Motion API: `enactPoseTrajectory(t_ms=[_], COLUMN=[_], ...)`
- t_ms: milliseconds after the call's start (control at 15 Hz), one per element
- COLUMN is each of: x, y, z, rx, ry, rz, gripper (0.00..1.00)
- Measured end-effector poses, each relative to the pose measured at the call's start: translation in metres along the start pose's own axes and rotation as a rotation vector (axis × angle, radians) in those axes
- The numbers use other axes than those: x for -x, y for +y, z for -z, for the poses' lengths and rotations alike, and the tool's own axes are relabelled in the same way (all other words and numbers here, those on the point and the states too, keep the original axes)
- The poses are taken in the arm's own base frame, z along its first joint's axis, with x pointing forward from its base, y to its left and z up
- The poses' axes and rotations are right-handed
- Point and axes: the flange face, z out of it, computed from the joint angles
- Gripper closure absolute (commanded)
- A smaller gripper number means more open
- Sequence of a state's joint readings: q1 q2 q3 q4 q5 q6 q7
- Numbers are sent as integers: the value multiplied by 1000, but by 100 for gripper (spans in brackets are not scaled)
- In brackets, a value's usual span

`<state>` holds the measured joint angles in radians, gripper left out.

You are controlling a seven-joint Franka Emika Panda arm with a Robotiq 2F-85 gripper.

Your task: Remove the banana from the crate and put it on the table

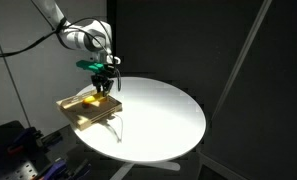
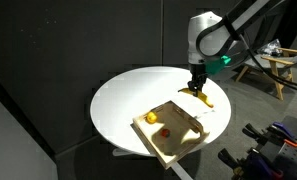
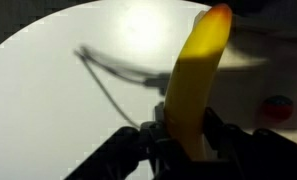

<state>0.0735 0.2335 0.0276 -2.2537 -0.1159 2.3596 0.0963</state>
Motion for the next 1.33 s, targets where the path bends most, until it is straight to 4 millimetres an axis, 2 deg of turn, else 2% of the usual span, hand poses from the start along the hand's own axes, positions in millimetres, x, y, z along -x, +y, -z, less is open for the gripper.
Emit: enactPoseTrajectory(t_ms=[667, 1067, 1133, 1333], x=[0, -2, -3, -6], y=[60, 86, 90, 96], z=[0, -11, -15, -22], rx=[-9, -10, -10, -12], ry=[14, 12, 8, -1], rz=[-103, -149, -157, -169], gripper=[84, 84, 59, 59])
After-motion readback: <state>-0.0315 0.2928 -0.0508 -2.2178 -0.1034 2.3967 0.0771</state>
